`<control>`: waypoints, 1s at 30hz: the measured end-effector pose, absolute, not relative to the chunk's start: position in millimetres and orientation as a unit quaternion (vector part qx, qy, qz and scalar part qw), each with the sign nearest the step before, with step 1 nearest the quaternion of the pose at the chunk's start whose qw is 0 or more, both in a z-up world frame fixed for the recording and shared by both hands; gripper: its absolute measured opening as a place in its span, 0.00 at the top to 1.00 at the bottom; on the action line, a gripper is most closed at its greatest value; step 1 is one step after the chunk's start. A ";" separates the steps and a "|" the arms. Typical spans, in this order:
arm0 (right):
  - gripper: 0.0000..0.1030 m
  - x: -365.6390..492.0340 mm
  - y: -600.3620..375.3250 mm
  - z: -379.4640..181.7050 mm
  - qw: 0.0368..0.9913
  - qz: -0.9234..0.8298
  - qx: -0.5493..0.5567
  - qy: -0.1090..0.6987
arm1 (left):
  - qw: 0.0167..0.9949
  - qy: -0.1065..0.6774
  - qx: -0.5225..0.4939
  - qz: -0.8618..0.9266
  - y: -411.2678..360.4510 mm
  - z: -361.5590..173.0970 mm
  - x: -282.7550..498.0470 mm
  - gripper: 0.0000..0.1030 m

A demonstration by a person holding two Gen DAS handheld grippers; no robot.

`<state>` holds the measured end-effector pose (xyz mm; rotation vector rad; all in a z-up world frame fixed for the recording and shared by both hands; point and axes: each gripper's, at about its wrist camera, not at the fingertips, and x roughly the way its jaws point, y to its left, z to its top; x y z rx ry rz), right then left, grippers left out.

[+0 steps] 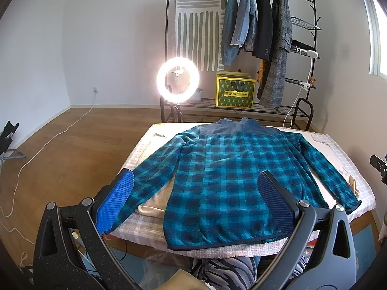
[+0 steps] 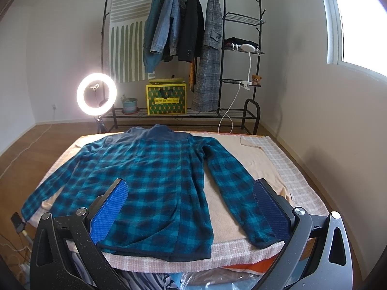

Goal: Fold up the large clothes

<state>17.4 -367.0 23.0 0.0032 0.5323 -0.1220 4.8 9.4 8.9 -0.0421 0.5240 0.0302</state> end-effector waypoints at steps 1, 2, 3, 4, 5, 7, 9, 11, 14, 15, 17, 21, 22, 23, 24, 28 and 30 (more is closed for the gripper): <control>0.00 18.0 -365.6 23.5 0.963 -0.060 0.001 0.263 | 0.965 0.260 -0.021 0.015 9.6 8.8 5.0 0.00; 0.00 18.6 -364.1 24.2 0.963 -0.059 0.000 0.263 | 0.965 0.260 -0.021 0.015 10.6 8.0 5.3 0.00; 0.00 19.1 -362.6 24.2 0.963 -0.058 -0.001 0.263 | 0.965 0.259 -0.021 0.016 11.9 6.9 5.6 0.00; 0.00 19.3 -361.0 24.2 0.963 -0.058 -0.002 0.263 | 0.965 0.259 -0.021 0.017 13.0 6.3 5.2 0.00; 0.00 19.9 -359.6 23.9 0.963 -0.058 -0.003 0.263 | 0.965 0.260 -0.021 0.017 15.1 5.8 6.4 0.00; 0.00 19.9 -359.7 23.7 0.963 -0.059 -0.002 0.262 | 0.965 0.260 -0.021 0.019 16.8 1.8 5.8 0.00; 0.00 20.2 -358.9 23.7 0.964 -0.061 -0.002 0.261 | 0.965 0.261 -0.020 0.020 18.8 -2.1 7.4 0.00; 0.00 21.7 -356.7 24.0 0.964 -0.061 0.002 0.258 | 0.965 0.259 -0.016 0.023 22.3 -6.0 10.0 0.00; 0.00 20.8 -353.7 23.2 0.966 -0.055 0.006 0.254 | 0.967 0.254 -0.004 0.035 32.0 -12.8 14.0 0.00; 0.00 21.2 -349.9 22.7 0.966 -0.050 0.006 0.252 | 0.967 0.252 0.000 0.040 35.5 -14.8 15.5 0.00; 0.00 22.0 -344.6 20.9 0.967 -0.043 0.002 0.252 | 0.966 0.255 0.006 0.051 48.0 -22.1 23.3 0.00; 0.00 25.4 -331.5 16.3 0.967 -0.028 -0.003 0.252 | 0.961 0.268 0.005 0.073 84.9 -43.2 42.4 0.00; 0.00 26.8 -327.3 15.4 0.967 -0.024 -0.006 0.252 | 0.961 0.268 0.004 0.073 94.0 -48.1 46.7 0.00; 0.00 27.7 -324.0 15.0 0.967 -0.021 -0.008 0.252 | 0.960 0.270 0.002 0.071 106.8 -54.8 52.6 0.00; 0.00 28.8 -320.4 14.5 0.968 -0.019 -0.012 0.252 | 0.960 0.272 -0.001 0.069 115.8 -59.5 57.2 0.00; 0.00 33.3 -306.9 9.5 0.967 0.002 -0.011 0.253 | 0.954 0.293 -0.030 0.057 159.9 -82.9 79.6 0.04; 0.00 33.6 -300.7 7.0 0.967 0.010 -0.003 0.253 | 0.947 0.311 -0.058 0.052 186.6 -98.0 96.3 0.13</control>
